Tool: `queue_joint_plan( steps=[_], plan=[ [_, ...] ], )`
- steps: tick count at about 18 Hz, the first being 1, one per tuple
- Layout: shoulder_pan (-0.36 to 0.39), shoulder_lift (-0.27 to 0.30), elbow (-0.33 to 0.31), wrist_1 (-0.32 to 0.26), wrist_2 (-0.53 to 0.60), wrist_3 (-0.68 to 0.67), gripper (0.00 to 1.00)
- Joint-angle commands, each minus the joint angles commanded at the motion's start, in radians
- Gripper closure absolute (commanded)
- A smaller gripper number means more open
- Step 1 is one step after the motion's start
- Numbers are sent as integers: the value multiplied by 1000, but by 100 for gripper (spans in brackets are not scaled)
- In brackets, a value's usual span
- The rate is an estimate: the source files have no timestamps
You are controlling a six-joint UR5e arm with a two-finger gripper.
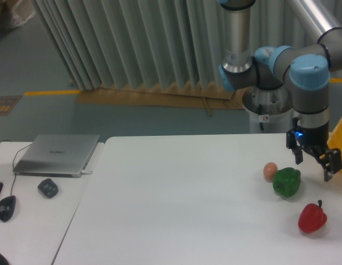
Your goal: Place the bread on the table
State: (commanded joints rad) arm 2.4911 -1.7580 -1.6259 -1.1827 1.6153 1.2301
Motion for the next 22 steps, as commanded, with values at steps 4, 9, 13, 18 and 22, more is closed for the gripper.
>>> queue_joint_plan(
  steps=[4, 9, 13, 18, 22],
  plan=[
    [9, 3, -5, 0, -2, 14, 0],
    [35, 12, -28, 0, 3, 110, 0],
    [89, 66, -140, 0, 130, 387, 0],
    [216, 95, -196, 5, 196, 614, 0],
    [316, 81, -166, 12, 161, 779, 0]
  ],
)
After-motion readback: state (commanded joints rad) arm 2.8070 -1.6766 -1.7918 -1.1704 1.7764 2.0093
